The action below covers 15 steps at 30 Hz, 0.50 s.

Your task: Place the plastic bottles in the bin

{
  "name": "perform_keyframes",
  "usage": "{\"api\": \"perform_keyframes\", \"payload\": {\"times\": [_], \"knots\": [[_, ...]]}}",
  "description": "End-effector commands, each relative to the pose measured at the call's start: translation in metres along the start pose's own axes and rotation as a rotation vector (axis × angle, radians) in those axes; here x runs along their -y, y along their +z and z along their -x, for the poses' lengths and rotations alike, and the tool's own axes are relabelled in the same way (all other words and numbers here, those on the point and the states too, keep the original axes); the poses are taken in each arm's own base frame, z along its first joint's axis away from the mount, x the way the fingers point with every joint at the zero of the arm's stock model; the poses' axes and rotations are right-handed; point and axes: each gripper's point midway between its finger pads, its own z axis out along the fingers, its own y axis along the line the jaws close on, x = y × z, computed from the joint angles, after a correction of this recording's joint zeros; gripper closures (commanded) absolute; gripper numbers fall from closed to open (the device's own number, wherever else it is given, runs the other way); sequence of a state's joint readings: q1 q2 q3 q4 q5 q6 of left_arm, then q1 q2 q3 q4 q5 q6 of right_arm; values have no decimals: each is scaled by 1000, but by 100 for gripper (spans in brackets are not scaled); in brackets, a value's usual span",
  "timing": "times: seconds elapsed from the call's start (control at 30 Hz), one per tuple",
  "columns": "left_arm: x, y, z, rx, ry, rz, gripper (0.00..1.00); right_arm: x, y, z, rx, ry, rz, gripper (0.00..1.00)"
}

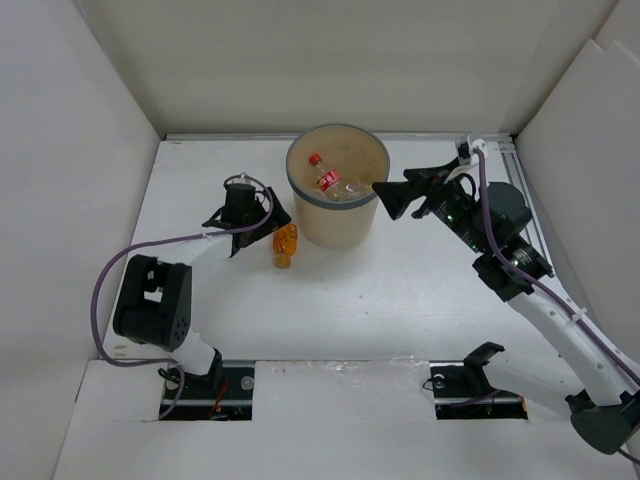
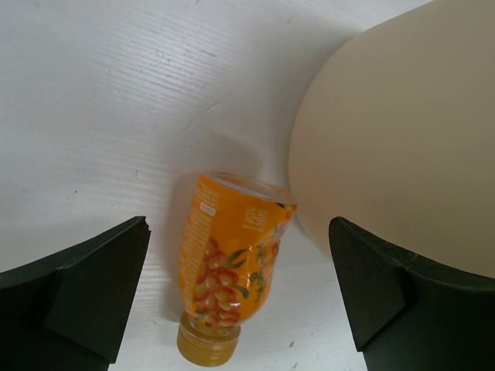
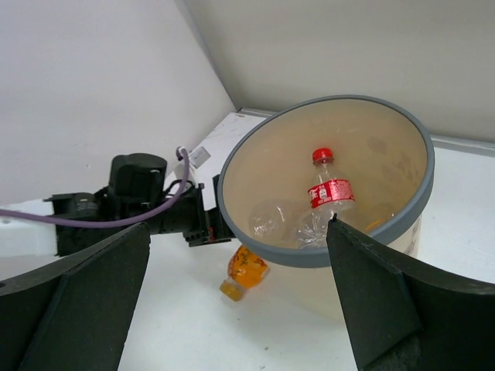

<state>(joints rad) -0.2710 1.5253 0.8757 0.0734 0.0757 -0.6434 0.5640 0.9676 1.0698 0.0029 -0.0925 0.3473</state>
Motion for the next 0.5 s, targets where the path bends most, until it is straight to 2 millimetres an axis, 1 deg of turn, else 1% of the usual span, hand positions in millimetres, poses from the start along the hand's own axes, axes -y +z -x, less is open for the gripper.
{"api": "perform_keyframes", "payload": {"times": [0.0, 0.03, 0.1, 0.13, 0.23, 0.27, 0.33, 0.37, 0.4, 0.43, 0.47], "knots": [[-9, 12, -12, -26, 19, -1, 5, -8, -9, 1, 3, 5, 32, 1], [-9, 12, -12, -26, 20, -1, 5, -9, -12, 2, 0, 5, 31, 1], [-18, 17, -23, -49, 18, 18, 8, -9, -12, 2, 0, 5, 31, 1], [-18, 17, -23, -49, 18, 18, 9, -11, -14, 4, 5, 4, 43, 1], [-21, 21, -26, -48, 18, 17, 12, -12, -14, 4, 5, 4, 43, 1], [-23, 23, -28, -55, 18, 23, 17, -12, -14, 4, 5, 4, 43, 1], [-25, 25, -30, -63, 17, 30, 22, -12, -14, 4, 5, 4, 43, 1], [-25, 25, -30, -63, 8, 31, 26, -10, -14, 0, -3, 5, 40, 1], [-32, 27, -36, -73, 8, 52, 30, -10, -14, 0, -3, 5, 40, 1], [-37, 29, -39, -80, -1, 77, 38, -10, -14, 0, -3, 5, 40, 1], [-37, 29, -39, -80, -1, 77, 43, -10, -14, 0, -3, 5, 40, 1]]}}
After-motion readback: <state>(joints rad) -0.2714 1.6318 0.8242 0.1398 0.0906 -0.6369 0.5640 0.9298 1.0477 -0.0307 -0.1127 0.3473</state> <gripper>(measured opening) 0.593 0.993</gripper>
